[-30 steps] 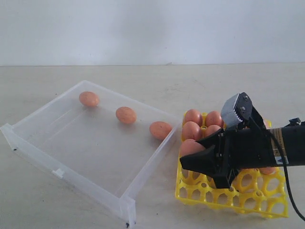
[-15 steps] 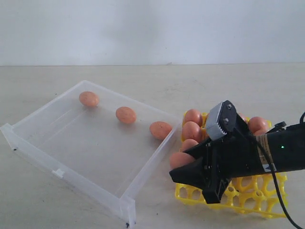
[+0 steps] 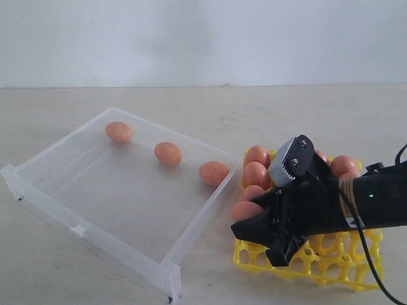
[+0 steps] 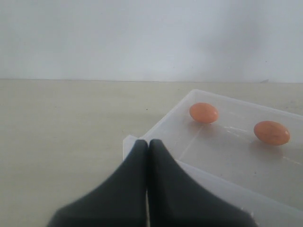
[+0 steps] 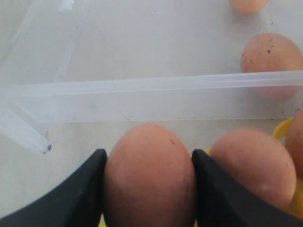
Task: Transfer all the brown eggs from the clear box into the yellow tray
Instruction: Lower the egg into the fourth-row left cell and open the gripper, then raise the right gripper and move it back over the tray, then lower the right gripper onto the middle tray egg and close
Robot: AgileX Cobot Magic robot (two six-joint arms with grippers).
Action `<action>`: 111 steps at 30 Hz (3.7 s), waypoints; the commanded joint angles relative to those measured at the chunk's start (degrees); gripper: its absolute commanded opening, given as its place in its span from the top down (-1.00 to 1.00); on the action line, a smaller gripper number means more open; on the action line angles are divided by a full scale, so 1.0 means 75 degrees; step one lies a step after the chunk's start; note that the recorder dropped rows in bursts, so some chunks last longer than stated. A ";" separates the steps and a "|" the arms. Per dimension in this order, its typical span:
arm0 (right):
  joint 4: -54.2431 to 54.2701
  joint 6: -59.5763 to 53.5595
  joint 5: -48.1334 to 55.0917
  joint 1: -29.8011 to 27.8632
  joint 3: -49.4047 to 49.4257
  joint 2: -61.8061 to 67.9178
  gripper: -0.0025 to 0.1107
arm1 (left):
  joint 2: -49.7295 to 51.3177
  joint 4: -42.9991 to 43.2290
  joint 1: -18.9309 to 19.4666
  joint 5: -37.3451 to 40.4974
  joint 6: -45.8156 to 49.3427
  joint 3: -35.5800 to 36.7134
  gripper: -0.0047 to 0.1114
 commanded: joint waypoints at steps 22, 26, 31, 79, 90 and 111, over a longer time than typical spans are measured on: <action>0.0716 -0.0041 -0.1705 0.0017 -0.0005 -0.0024 -0.23 | -0.0022 -0.0041 -0.0033 0.0000 0.0004 -0.0020 0.99; 0.0799 -0.0041 -0.3300 0.0017 -0.0005 -0.0024 -0.23 | -0.0022 -0.0041 -0.0033 0.0000 0.0004 -0.0020 0.99; 0.2174 -0.0024 -0.3300 0.0269 -0.0347 -0.0403 -0.05 | -0.0022 -0.0041 -0.0033 0.0000 0.0004 -0.0020 0.99; 0.8923 -0.6095 1.4001 0.3975 -1.2715 0.5043 -0.18 | -0.0022 -0.0041 -0.0033 0.0000 0.0004 -0.0020 0.99; 0.8486 -0.6095 1.3836 0.3957 -1.2715 0.5463 -0.18 | -0.0022 -0.0041 -0.0033 0.0000 0.0004 -0.0020 0.99; 0.8251 -0.5221 1.4060 0.3957 -1.2715 0.5565 0.93 | -0.0022 -0.0041 -0.0033 0.0000 0.0004 -0.0020 0.99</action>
